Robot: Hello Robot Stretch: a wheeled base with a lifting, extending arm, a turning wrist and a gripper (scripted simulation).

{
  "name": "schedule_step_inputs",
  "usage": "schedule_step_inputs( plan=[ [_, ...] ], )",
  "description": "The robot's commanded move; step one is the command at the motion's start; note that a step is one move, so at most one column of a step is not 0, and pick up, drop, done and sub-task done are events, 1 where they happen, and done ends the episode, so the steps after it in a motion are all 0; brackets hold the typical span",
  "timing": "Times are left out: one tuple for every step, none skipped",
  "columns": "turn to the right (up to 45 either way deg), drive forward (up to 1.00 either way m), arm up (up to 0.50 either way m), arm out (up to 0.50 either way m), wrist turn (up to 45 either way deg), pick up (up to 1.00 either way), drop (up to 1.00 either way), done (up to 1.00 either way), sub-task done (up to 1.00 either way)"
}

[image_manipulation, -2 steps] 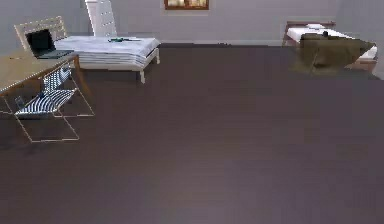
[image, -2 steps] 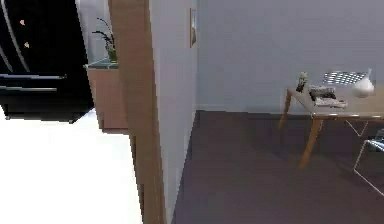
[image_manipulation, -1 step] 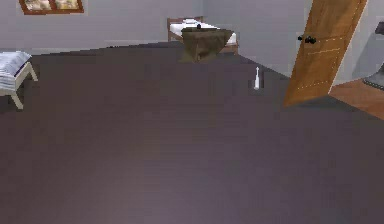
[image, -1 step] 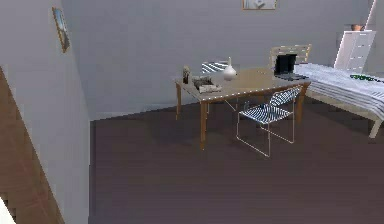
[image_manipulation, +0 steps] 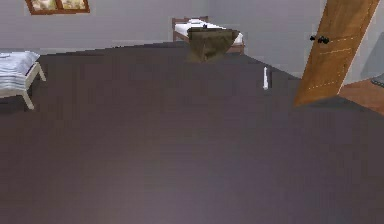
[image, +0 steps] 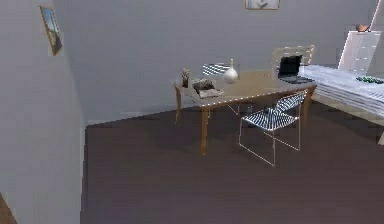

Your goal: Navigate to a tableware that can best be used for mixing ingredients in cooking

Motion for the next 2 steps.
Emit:
schedule_step_inputs(
  plan=[
    [3.0, 0.0, 0.0, 0.0, 0.0, 0.0, 0.0, 0.0, 0.0],
    [0.0, 0.15, 0.0, 0.0, 0.0, 0.0, 0.0, 0.0, 0.0]
  ],
)
